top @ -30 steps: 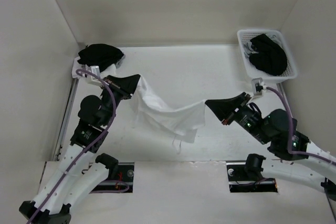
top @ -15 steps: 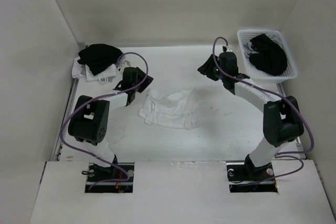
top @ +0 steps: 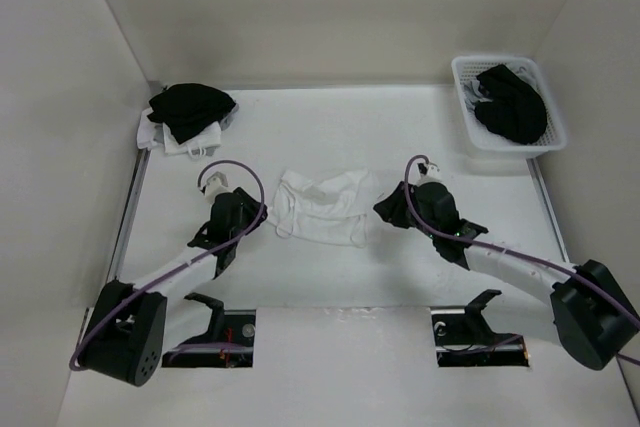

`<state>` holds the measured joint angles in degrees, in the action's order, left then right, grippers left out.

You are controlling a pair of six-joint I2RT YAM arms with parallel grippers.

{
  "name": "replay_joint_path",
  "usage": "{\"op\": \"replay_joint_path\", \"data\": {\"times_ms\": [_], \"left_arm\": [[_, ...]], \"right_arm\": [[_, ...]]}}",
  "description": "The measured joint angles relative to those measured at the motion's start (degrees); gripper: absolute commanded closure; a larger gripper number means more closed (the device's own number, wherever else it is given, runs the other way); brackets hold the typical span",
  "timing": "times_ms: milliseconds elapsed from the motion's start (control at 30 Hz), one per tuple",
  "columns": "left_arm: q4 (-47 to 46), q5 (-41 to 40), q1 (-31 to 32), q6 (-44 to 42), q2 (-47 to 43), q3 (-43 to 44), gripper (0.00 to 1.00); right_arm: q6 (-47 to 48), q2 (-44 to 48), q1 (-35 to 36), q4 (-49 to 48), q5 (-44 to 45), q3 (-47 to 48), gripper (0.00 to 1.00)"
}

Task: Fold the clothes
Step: Flatten the tank top out

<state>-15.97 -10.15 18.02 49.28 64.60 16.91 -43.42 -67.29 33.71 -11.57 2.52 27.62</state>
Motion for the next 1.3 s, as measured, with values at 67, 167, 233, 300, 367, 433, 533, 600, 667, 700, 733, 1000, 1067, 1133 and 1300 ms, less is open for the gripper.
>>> {"op": "replay_joint_path", "data": {"times_ms": [67,167,233,300,367,433,533,600,667,700,733,1000,1067,1133,1300], "left_arm": [[2.8,-0.7,0.1,-0.5,-3.1,-1.3,0.59],[3.8,-1.6,0.4,-1.0,-4.8,-2.8,0.58],[3.8,-1.8,1.0,-1.4,-3.7,-3.0,0.59],[3.3,-1.9,1.9,-2.1,-1.5,-2.9,0.6],[2.0,-2.0,2.7,-2.7,0.5,-2.3,0.61],[0.7,-2.0,2.8,-3.3,2.6,-1.4,0.63],[-0.2,-2.1,3.0,-3.8,3.8,-1.2,0.71],[-0.4,-1.9,3.1,-4.1,4.2,-1.1,0.75],[-0.4,-1.7,3.0,-4.4,4.4,-1.1,0.75],[-0.5,-1.6,3.0,-4.4,4.4,-1.1,0.75],[-0.5,-1.6,3.0,-4.5,4.5,-1.1,0.75],[-1.9,-1.0,3.0,-5.5,6.2,-0.7,0.93],[-1.9,-0.6,3.0,-5.6,6.1,-0.7,0.95],[-1.7,-0.3,3.0,-5.6,5.5,-0.7,0.95],[0.5,-0.1,3.0,-5.6,-1.0,-0.7,0.98]], "right_arm": [[-0.2,2.5,1.1,0.0,0.8,-1.7,0.58],[-0.7,4.7,1.7,0.3,1.8,-4.5,0.56],[-1.4,5.6,1.6,1.0,2.4,-6.8,0.54],[-1.6,5.4,1.6,2.1,2.6,-7.6,0.53],[-1.6,4.5,1.6,3.0,2.7,-7.6,0.52],[-1.6,2.7,1.7,3.2,2.7,-7.6,0.51],[-1.7,0.8,2.5,3.6,2.6,-7.6,0.5],[-1.7,0.3,2.8,3.7,2.6,-7.6,0.5],[-1.7,0.1,2.8,3.7,2.6,-7.6,0.5],[-1.7,0.0,2.8,3.7,2.6,-7.6,0.5],[-1.7,-0.1,2.8,3.7,2.6,-7.6,0.5],[-2.8,-1.4,3.2,3.3,1.3,-7.6,0.59],[-2.9,-2.2,3.2,3.1,0.6,-7.5,0.65],[-3.2,-3.5,3.2,2.0,-0.1,-7.3,0.79],[-4.0,-4.9,3.2,-0.5,-1.8,-7.1,0.96]]}}
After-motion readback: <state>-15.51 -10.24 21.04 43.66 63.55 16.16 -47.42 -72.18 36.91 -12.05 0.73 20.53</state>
